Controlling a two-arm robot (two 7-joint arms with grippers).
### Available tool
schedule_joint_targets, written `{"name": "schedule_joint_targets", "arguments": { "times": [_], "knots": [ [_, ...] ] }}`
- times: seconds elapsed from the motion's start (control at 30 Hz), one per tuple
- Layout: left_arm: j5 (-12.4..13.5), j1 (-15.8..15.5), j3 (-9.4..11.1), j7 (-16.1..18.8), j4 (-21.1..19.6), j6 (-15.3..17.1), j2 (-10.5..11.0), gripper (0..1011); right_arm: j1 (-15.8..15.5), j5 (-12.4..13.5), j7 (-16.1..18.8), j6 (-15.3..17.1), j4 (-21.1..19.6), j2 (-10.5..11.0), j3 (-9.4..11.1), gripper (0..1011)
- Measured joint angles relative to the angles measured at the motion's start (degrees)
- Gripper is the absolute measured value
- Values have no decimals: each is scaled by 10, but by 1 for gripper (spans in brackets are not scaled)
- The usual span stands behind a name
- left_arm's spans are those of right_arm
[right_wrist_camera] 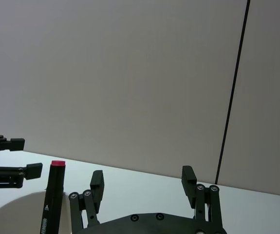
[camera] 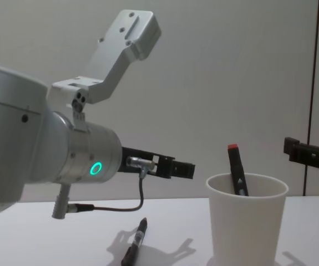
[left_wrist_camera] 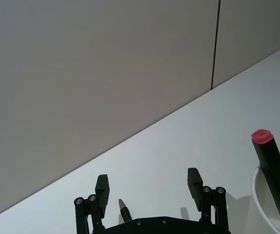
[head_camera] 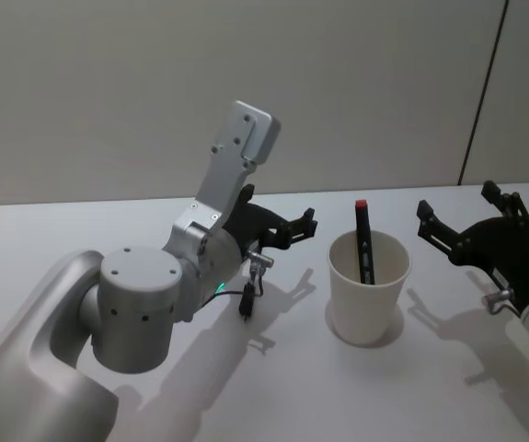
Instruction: Place the pen into the pen holder.
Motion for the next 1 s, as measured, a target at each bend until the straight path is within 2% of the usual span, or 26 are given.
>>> {"name": "schedule_joint_targets", "arguments": {
  "times": [0.17, 0.47, 0.77, 1.0],
  "knots": [
    [5, -1, 0, 4, 2, 5, -3, 1001, 0, 0, 0, 0, 0, 0, 0, 1002],
    [8, 11, 0, 34, 4, -13, -3, 1001, 0, 0, 0, 0, 0, 0, 0, 1001],
    [-15, 38, -6, 79, 7, -31, 5, 1001, 0, 0, 0, 0, 0, 0, 0, 1001],
    [-32, 52, -10, 88, 7, -35, 9, 1001, 0, 0, 0, 0, 0, 0, 0, 1001]
  ]
}}
